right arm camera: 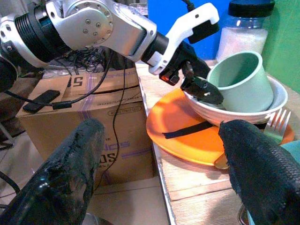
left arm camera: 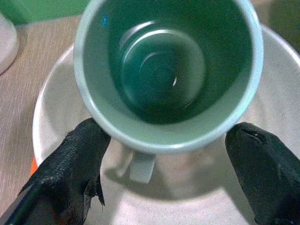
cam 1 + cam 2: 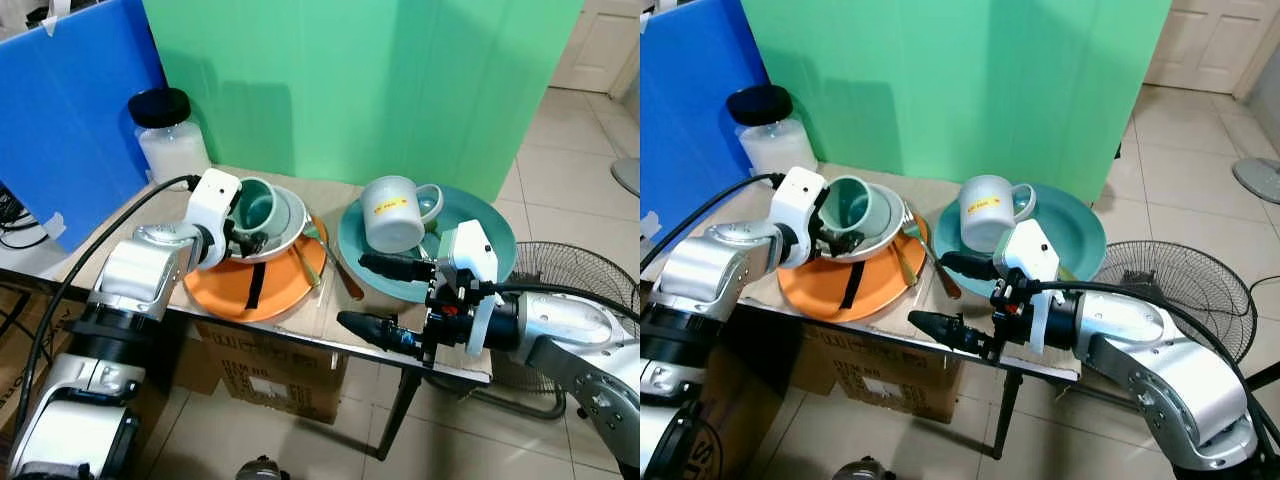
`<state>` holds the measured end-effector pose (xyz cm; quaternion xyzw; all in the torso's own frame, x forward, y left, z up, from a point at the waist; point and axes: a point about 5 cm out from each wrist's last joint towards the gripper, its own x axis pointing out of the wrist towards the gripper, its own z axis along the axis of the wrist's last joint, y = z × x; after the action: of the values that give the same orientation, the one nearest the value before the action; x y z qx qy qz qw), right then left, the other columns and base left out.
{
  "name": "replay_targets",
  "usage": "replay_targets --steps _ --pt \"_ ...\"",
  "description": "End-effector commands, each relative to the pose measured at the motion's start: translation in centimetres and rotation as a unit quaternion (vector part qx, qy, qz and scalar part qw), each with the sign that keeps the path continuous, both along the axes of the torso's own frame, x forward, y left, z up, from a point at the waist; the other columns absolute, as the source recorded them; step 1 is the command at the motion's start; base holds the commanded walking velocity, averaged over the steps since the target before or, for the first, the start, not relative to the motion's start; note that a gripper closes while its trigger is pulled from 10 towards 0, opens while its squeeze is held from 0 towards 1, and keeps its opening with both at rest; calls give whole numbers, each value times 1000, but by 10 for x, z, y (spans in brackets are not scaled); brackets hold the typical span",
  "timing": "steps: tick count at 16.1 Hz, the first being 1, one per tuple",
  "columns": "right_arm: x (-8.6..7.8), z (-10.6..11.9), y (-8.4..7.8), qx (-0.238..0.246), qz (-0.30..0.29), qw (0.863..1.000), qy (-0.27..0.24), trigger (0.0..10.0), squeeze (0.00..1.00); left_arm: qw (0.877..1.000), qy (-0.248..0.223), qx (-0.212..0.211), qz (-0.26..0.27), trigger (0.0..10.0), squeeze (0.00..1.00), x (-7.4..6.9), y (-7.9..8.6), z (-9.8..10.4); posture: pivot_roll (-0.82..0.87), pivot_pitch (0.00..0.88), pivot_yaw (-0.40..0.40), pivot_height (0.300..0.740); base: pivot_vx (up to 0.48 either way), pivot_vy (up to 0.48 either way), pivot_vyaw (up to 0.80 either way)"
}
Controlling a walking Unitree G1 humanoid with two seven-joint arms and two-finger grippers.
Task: Setting the table
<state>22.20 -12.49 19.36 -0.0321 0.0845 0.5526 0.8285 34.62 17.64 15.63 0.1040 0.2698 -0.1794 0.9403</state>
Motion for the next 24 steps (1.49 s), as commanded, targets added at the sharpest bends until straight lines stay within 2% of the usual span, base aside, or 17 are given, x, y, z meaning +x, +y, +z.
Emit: replay_targets --steps 1,2,3,7,17,22,23,24 --pt "1 4 0 1 -1 1000 -8 10000 0 1000 -17 -10 -5 6627 0 4 -1 7 109 0 49 740 0 0 0" --pt "1 4 0 0 -1 1000 -8 10000 0 1000 -17 -18 -10 3725 0 4 -3 6 112 0 47 740 0 0 0" --pt "1 4 0 0 0 1000 -8 10000 0 1000 -7 -22 -8 0 0 3 -3 2 113 0 45 740 0 0 0" --pt "2 4 0 0 1 1000 -9 10000 0 1000 21 -18 -6 0 0 1 1 -4 117 0 41 740 0 0 0" --pt "4 5 0 -1 -1 1000 -12 10000 0 1000 11 -16 13 0 0 5 6 1 117 0 41 740 0 0 0" --pt "4 6 -2 -1 -7 1000 -18 10000 0 999 -34 -28 16 0 0 3 5 19 111 0 47 740 0 0 0" --pt "2 6 -3 0 -11 1000 -18 10000 0 996 -78 -52 6 0 0 -2 1 35 111 0 48 740 0 0 0" --pt "2 6 -4 1 -13 1000 -17 10000 0 994 -95 -56 0 0 0 -5 -1 40 110 0 48 740 0 0 0"
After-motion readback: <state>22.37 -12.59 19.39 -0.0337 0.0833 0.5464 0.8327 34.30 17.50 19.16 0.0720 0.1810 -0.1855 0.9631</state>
